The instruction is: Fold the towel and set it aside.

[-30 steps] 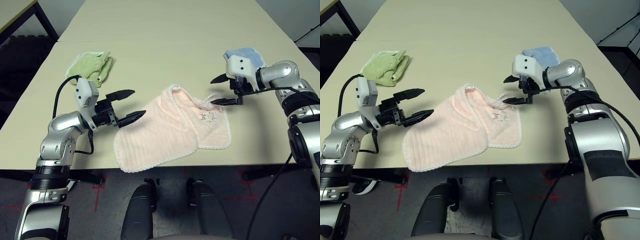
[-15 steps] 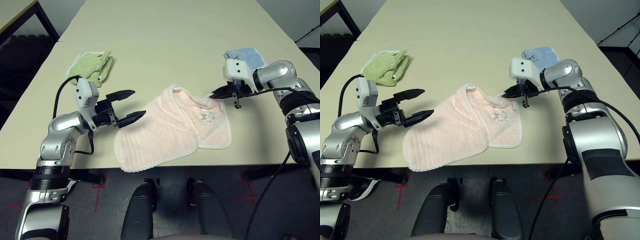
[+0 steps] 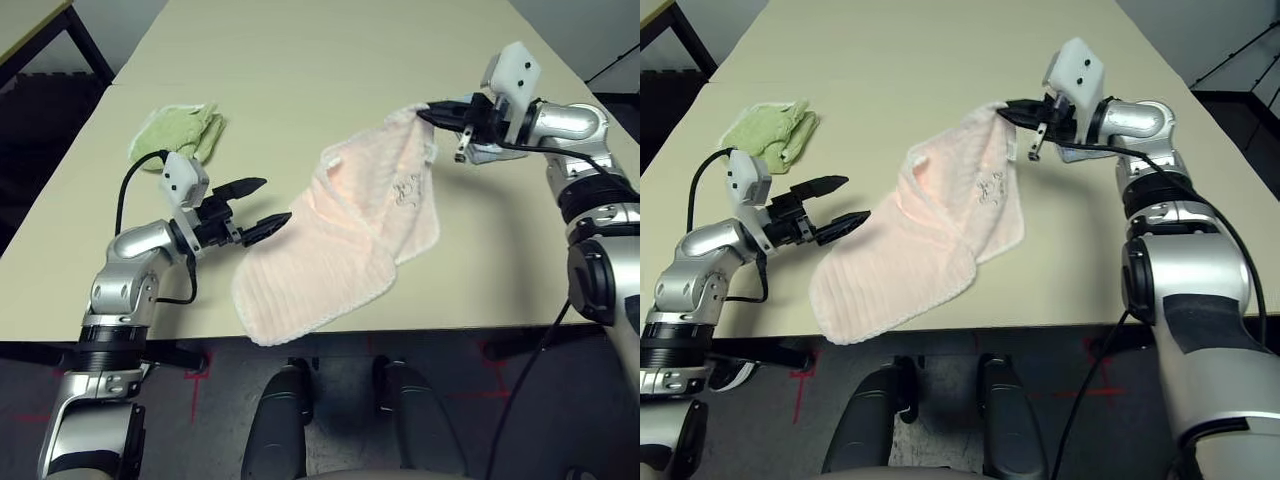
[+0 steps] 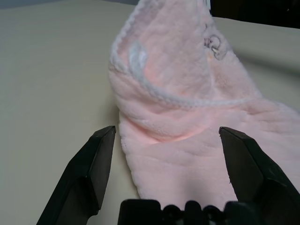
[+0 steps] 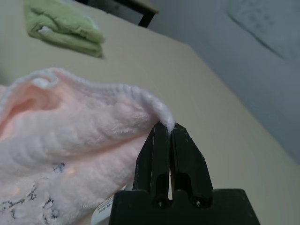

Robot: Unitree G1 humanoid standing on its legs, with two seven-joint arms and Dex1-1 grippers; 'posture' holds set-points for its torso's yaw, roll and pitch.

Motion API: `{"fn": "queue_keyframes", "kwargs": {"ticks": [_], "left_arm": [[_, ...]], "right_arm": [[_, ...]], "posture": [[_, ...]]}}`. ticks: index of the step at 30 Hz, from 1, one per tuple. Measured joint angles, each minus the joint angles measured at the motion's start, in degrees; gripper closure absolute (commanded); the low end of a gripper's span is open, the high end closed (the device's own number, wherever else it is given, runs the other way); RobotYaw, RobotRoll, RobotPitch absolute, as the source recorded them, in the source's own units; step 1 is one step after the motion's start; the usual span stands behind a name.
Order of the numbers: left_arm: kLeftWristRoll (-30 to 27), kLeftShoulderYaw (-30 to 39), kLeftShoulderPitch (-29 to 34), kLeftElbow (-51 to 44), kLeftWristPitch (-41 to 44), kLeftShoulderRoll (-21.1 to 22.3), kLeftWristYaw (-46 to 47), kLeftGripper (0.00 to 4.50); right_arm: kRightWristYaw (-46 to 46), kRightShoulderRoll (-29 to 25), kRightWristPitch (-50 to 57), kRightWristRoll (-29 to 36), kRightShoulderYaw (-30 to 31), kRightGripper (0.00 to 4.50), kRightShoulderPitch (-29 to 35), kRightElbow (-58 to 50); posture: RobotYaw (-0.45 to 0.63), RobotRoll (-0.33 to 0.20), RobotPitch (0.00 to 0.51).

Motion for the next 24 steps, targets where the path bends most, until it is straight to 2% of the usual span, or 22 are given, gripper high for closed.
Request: {"fn": "queue_keyframes", "kwargs": {"ticks": [5, 7, 15, 18, 24], "left_arm": [[0.79, -0.18, -3.15, 3.25, -1.29, -0.13, 0.61, 0.00], [0.83, -0.17, -3.71, 3.69, -1.49, -0.13, 0.67, 0.00], [0.94, -0.29, -3.71, 3.82, -1.67, -0.94, 1.23, 0.00], [0.96, -0.30, -3.71, 3.82, -1.75, -1.14, 1.36, 0.00], [1.13, -0.31, -3.73, 3.82, -1.86, -2.12, 1.86, 0.00]], "right_arm": [[-11.38, 2.63, -1.64, 2.31, -3.97, 4.48, -9.60, 0.01], [-13.21, 2.82, -1.45, 3.87, -5.61, 4.48, -12.51, -0.17], [-12.40, 3.80, 5.07, 6.71, -7.21, 4.48, -17.71, -0.41], [-14.58, 3.57, 7.03, 6.31, -7.08, 4.48, -21.00, -0.42], [-20.94, 3.31, 11.01, 2.99, -5.12, 4.48, -23.04, -0.28]], "posture": [[-0.08, 0.000, 0.145], [-0.08, 0.000, 0.146], [-0.08, 0.000, 0.144], [-0.08, 0.000, 0.142], [-0.08, 0.000, 0.141]]}}
